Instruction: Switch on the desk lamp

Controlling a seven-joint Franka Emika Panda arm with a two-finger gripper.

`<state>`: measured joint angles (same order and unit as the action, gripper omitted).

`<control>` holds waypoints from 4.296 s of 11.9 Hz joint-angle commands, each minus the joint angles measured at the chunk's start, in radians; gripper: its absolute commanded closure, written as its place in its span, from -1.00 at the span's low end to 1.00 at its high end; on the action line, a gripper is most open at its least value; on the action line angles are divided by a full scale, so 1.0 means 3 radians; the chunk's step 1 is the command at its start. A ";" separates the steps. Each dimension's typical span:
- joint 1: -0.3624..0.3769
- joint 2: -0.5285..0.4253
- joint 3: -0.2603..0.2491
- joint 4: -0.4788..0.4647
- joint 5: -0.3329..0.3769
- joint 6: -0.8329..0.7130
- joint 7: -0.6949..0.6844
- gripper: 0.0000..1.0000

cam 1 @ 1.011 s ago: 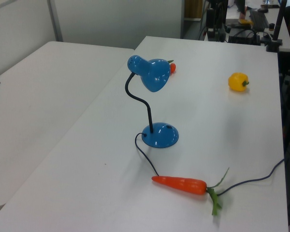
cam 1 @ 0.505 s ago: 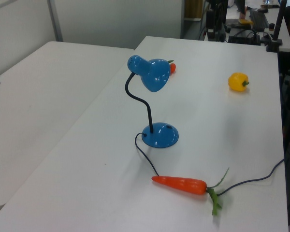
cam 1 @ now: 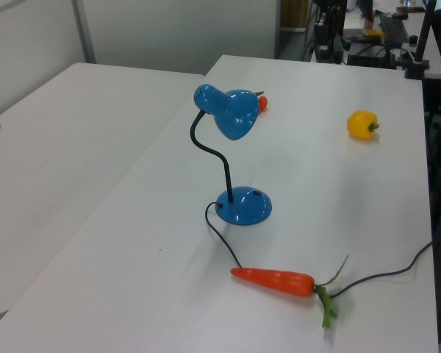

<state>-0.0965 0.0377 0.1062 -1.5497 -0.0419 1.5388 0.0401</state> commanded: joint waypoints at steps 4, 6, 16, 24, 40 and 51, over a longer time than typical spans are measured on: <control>0.0025 -0.0023 -0.0016 -0.0055 -0.0009 0.0009 -0.0226 1.00; 0.0045 -0.0049 -0.0011 -0.0248 0.0007 0.0268 -0.0241 1.00; 0.0715 -0.0080 -0.0011 -0.1583 -0.0019 0.1909 -0.0358 1.00; 0.0930 0.0293 0.0004 -0.1906 -0.0014 0.3158 -0.0961 1.00; 0.0904 0.0764 0.0203 -0.1814 -0.0004 0.4054 -0.1008 1.00; 0.0904 0.0892 0.0203 -0.1655 -0.0004 0.4059 -0.0988 1.00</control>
<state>0.1755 0.2860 0.1653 -2.0617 -0.0426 2.7295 -0.2497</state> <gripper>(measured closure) 0.991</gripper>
